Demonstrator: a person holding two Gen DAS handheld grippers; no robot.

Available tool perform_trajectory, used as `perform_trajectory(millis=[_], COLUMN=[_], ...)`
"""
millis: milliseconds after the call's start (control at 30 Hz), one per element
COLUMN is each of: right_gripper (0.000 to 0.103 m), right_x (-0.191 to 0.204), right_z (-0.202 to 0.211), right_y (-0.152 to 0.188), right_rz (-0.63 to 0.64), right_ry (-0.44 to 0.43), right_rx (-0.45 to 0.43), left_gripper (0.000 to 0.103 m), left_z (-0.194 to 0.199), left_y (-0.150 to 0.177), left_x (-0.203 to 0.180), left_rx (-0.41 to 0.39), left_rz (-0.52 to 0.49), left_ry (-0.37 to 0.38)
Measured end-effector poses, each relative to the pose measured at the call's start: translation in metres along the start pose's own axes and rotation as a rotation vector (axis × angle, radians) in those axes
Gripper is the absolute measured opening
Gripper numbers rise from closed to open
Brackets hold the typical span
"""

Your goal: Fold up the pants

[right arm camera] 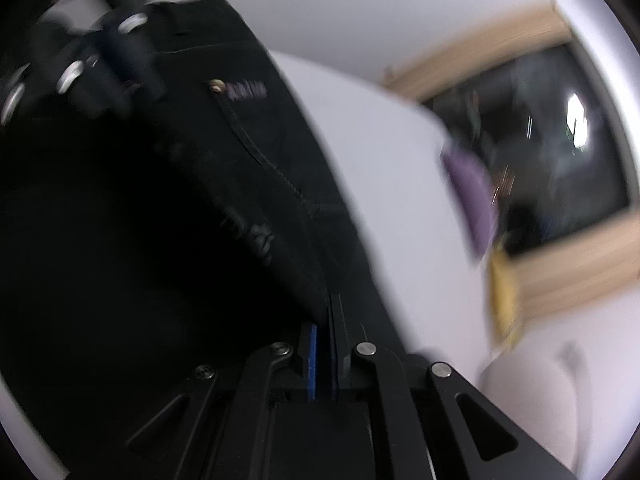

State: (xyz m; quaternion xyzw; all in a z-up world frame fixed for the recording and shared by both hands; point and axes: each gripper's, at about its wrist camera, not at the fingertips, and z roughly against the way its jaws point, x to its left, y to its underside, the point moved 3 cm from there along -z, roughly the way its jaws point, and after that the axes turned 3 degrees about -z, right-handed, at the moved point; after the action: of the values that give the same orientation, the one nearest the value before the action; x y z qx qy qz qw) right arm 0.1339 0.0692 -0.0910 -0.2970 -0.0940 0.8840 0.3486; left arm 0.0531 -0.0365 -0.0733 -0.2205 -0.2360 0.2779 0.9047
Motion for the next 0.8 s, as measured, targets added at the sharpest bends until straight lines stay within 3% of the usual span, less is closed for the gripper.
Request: perform_trajectory(millis=[67, 233, 400, 600, 800], right_gripper=[0.005, 0.005, 0.005, 0.005, 0.005], right_x=[0.0, 0.009, 0.027, 0.059, 0.087], right_z=[0.0, -0.002, 0.02, 0.03, 0.036], right_y=[0.007, 0.012, 0.018, 0.035, 0.031], right_rz=[-0.046, 0.108, 0.202, 0.29, 0.266], right_ry=[-0.072, -0.108, -0.04, 0.047, 0.072], right_rx=[0.009, 0.032, 0.025, 0.037, 0.064], left_gripper=[0.01, 0.01, 0.01, 0.01, 0.01], left_z=[-0.001, 0.007, 0.021, 0.031, 0.03], left_y=[0.01, 0.028, 0.036, 0.045, 0.067], left_x=[-0.012, -0.025, -0.039, -0.027, -0.03], left_rx=[0.017, 0.026, 0.007, 0.009, 0.049], left_rz=[-0.007, -0.025, -0.068, -0.104, -0.132], left_ry=[0.004, 0.021, 0.033, 0.055, 0.065])
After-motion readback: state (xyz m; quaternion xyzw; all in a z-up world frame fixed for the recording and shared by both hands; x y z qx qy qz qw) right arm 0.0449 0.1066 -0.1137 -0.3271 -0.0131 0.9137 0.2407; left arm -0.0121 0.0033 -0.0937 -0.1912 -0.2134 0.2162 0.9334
